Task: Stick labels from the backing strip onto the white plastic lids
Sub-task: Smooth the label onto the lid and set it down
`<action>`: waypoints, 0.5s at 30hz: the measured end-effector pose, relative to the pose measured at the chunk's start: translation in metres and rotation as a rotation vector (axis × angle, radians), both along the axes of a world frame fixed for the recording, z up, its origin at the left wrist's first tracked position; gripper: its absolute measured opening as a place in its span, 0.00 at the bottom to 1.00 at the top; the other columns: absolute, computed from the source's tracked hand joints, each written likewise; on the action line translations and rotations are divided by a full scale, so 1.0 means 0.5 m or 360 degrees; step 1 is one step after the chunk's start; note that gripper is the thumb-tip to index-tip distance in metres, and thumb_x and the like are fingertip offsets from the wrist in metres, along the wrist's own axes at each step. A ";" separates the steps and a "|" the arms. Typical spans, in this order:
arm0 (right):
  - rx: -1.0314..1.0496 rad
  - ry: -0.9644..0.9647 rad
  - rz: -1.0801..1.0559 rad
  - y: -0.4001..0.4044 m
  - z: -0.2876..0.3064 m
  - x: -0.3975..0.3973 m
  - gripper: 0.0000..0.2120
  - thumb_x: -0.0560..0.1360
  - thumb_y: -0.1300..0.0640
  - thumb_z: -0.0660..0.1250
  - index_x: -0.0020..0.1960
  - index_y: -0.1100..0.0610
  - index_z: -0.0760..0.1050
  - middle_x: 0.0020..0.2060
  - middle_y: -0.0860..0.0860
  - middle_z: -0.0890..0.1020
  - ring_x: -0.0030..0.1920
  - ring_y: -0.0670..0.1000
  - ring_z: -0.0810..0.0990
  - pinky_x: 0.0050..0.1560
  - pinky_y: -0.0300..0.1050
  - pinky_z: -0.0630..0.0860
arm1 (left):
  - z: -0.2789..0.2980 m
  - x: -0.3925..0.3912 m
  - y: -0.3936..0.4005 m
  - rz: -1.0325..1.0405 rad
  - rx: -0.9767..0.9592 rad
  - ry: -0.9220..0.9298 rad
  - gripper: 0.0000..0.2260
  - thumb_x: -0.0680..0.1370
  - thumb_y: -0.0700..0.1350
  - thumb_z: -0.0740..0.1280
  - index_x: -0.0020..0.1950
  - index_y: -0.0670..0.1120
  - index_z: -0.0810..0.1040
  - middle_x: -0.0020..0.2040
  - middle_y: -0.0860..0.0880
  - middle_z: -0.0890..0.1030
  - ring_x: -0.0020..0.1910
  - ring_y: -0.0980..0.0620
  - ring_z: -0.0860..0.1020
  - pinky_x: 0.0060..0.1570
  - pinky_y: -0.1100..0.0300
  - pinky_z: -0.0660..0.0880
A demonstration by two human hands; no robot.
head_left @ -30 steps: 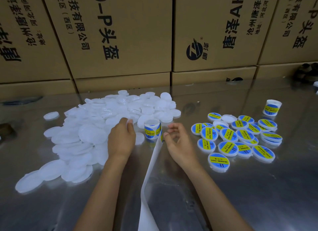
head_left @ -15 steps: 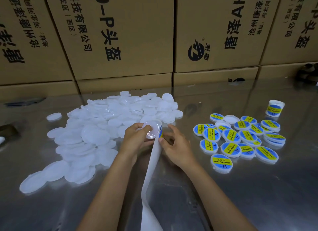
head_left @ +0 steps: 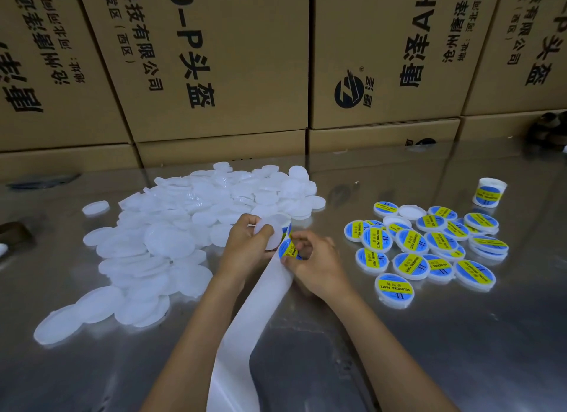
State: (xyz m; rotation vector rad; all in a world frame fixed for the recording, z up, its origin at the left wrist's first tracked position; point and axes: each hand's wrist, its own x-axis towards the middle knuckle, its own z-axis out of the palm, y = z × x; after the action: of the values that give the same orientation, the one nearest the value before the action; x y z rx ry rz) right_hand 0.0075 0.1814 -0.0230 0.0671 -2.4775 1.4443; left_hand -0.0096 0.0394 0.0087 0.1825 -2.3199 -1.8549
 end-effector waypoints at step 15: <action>0.0088 0.0113 -0.0025 0.003 0.010 0.014 0.07 0.69 0.62 0.72 0.42 0.55 0.75 0.37 0.45 0.74 0.48 0.50 0.69 0.40 0.36 0.63 | 0.024 0.019 0.001 -0.0412 -0.0059 0.0318 0.11 0.84 0.45 0.62 0.46 0.61 0.70 0.45 0.48 0.83 0.40 0.51 0.86 0.36 0.61 0.79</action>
State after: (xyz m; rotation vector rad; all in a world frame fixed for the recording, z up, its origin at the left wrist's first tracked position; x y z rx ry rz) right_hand 0.0143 0.1828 -0.0182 0.1080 -2.4548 1.3439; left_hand -0.0004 0.0401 0.0208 -0.3082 -2.3255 -1.8402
